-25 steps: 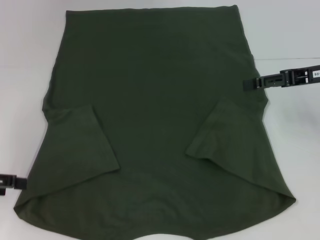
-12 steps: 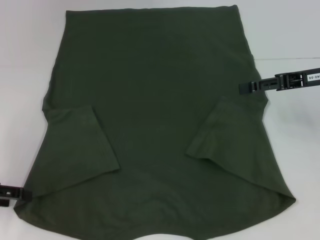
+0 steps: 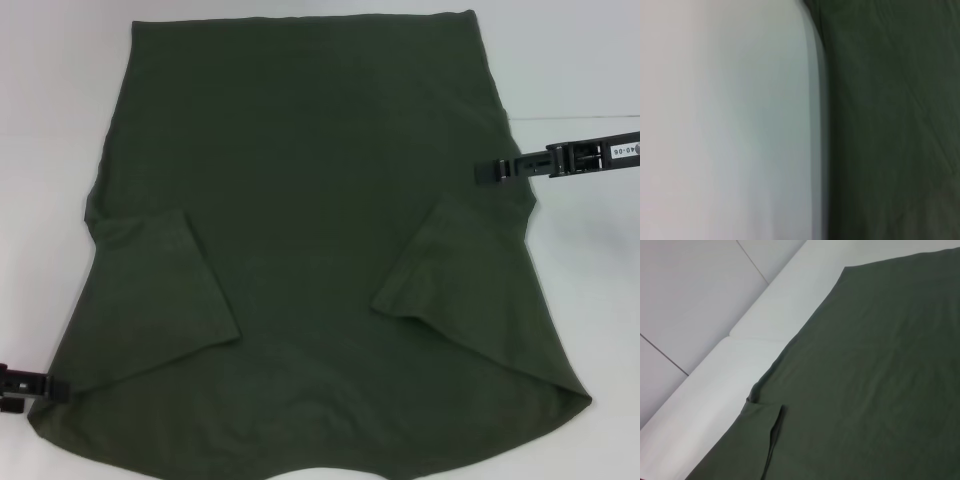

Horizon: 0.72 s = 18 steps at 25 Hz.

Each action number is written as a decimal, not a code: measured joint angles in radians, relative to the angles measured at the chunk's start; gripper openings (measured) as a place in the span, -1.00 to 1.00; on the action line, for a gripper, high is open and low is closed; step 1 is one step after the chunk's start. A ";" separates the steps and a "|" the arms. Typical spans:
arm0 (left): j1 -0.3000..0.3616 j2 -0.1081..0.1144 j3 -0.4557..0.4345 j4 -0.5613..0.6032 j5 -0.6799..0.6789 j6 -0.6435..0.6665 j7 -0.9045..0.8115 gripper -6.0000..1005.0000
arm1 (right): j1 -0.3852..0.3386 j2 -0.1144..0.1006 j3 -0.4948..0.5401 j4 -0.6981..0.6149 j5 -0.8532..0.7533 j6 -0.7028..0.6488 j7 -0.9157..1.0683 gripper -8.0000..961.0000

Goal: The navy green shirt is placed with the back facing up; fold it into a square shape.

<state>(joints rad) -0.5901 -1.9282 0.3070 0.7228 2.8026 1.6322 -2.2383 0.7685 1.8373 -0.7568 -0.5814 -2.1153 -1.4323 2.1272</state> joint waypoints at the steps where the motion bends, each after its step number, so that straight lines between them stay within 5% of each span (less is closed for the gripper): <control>1: 0.000 0.000 0.000 0.000 0.000 0.000 -0.001 0.69 | 0.001 0.000 0.000 0.000 0.000 0.000 0.000 0.75; 18: -0.015 0.000 0.020 -0.029 0.000 0.008 -0.022 0.70 | 0.006 0.010 -0.003 0.000 0.000 0.010 -0.010 0.75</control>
<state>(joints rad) -0.6050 -1.9277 0.3273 0.6935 2.8026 1.6402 -2.2603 0.7742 1.8474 -0.7594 -0.5814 -2.1153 -1.4225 2.1176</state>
